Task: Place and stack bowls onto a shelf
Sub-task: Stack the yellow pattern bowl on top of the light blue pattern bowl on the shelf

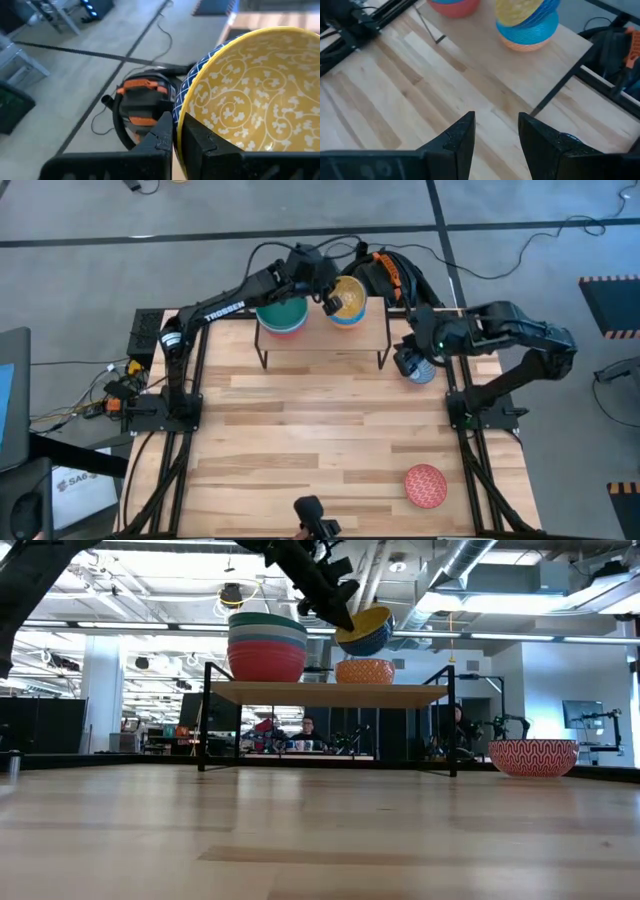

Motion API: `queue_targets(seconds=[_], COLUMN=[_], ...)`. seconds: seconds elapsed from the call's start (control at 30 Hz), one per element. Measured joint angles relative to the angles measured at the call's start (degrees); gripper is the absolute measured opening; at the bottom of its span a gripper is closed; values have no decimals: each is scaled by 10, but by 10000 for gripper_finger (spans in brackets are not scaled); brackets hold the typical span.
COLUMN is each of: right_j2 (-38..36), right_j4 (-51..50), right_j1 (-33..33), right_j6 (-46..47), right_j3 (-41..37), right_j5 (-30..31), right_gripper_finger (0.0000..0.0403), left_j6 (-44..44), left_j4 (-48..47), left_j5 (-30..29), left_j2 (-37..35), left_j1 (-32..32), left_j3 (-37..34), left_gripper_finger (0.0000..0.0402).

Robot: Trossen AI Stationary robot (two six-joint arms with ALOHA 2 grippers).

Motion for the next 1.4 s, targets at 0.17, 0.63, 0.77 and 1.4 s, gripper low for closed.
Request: queue_targets(seconds=[0.17, 0.63, 0.77, 1.4], right_j2=[0, 0, 0, 0], right_j4=[0, 2, 2, 21], right_j1=[-31, -41, -41, -50], right_j6=[-20, -13, -7, -5], right_j3=[0, 0, 0, 0], right_j5=[-11, -16, -16, -15], right_gripper_finger=[175, 175, 175, 175], left_j6=[50, 98, 106, 54], left_j4=[-12, -12, -13, -42], left_j5=[0, -1, -1, 5], left_j2=[7, 26, 26, 26], left_j1=[-5, -6, -6, -6], left_j3=[0, 0, 0, 14], left_gripper_finger=[0, 11, 13, 70])
